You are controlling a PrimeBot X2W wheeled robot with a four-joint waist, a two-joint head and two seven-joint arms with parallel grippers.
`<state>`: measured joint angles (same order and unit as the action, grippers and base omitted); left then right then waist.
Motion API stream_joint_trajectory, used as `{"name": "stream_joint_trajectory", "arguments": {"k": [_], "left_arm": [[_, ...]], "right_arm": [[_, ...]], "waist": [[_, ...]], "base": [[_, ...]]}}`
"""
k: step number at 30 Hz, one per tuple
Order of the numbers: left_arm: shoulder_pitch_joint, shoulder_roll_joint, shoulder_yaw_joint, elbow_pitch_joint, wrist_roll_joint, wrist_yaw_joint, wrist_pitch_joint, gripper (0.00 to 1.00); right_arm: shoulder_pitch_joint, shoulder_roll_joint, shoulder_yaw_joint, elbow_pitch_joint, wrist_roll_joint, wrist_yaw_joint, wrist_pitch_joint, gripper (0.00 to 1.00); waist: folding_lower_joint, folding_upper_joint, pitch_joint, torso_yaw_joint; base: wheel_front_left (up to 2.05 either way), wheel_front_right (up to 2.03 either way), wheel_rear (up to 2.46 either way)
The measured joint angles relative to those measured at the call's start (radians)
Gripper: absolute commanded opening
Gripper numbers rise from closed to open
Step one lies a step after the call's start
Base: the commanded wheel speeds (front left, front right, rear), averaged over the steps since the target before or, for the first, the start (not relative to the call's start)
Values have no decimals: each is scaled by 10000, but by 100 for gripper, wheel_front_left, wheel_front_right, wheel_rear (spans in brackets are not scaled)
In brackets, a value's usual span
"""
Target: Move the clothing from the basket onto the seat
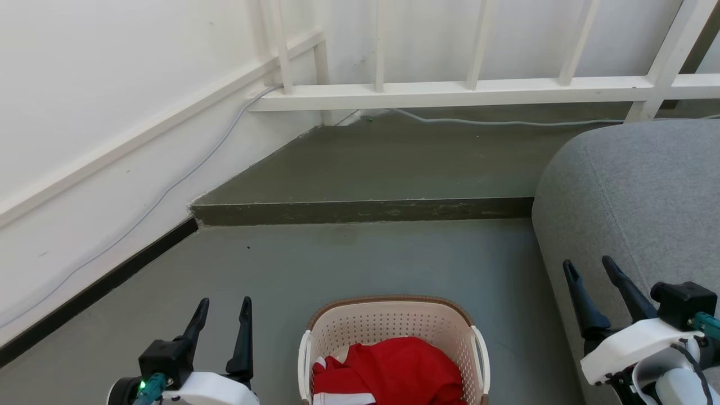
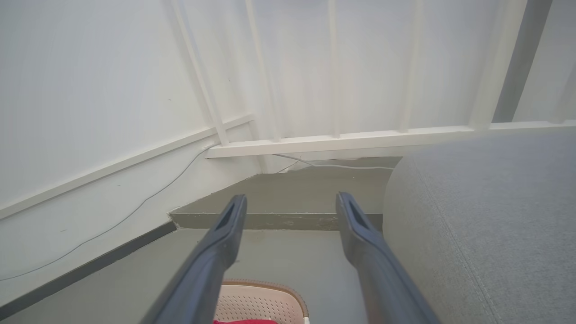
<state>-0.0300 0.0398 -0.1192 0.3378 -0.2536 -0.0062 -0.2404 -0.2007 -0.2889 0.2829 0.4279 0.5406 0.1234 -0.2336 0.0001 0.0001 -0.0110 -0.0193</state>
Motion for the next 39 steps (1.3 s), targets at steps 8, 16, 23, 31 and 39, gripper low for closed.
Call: {"name": "stream_joint_trajectory", "arguments": {"k": [8, 16, 23, 31, 39], "left_arm": [[-107, 17, -96, -12, 322, 77, -81, 100], [-120, 13, -46, -19, 73, 265, -81, 100], [-120, 17, 36, -27, -52, 443, -81, 100], [-120, 19, -12, -25, -52, 443, -81, 100], [-130, 27, -431, -31, -305, 458, -81, 100]], "right_arm": [[-155, -65, 67, 42, -401, 2, -140, 100], [-154, 35, -522, 228, -520, 2, -144, 100], [-153, 178, -846, 339, -732, 2, -146, 100], [-153, 207, -851, 324, -767, 2, -146, 100], [-156, 161, -871, 90, -765, 2, -146, 100]], "waist": [[0, 0, 33, 4], [0, 0, 77, -10], [-1, 0, 112, -16], [-1, 0, 166, -14], [0, 0, 393, -20]], "base": [[0, 0, 0], [0, 0, 0], [0, 0, 0], [0, 0, 0], [0, 0, 0]]}}
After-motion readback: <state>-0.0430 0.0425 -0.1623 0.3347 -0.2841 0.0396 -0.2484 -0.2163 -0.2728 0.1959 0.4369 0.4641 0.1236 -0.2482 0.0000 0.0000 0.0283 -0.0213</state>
